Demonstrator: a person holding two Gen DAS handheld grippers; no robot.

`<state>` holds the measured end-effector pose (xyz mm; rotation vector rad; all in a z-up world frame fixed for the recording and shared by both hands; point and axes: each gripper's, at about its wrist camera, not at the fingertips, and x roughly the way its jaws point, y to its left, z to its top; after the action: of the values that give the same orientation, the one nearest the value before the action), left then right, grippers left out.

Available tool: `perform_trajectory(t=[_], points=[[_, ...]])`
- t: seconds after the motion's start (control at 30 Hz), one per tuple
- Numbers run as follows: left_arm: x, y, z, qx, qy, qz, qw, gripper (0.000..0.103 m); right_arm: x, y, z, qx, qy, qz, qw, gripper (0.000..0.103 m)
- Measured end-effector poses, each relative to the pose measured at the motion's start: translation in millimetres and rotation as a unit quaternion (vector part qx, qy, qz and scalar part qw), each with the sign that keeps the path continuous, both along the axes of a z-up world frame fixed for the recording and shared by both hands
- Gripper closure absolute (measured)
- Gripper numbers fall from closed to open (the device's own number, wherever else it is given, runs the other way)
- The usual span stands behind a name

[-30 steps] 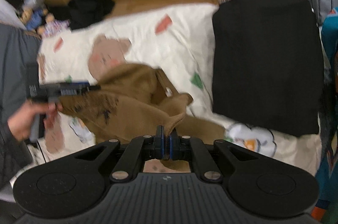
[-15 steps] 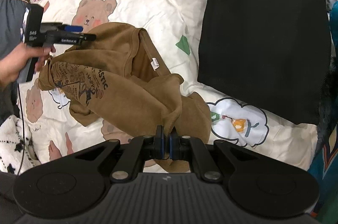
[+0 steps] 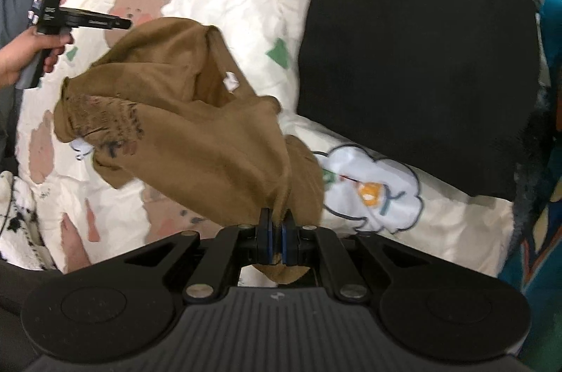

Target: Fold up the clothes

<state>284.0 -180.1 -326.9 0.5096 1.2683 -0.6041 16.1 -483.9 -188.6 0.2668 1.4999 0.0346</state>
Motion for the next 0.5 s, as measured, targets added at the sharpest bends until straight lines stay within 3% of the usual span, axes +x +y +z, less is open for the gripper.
perform_trajectory(t=[0.1, 0.5], points=[[0, -6, -6, 0.013, 0.013, -0.01, 0.9998, 0.062, -3, -8, -3, -0.051, 0.004, 0.018, 0.999, 0.099], [-9, -25, -12, 0.015, 0.011, -0.061, 0.998, 0.062, -12, -47, -17, -0.135, 0.036, 0.01, 0.99, 0.099]])
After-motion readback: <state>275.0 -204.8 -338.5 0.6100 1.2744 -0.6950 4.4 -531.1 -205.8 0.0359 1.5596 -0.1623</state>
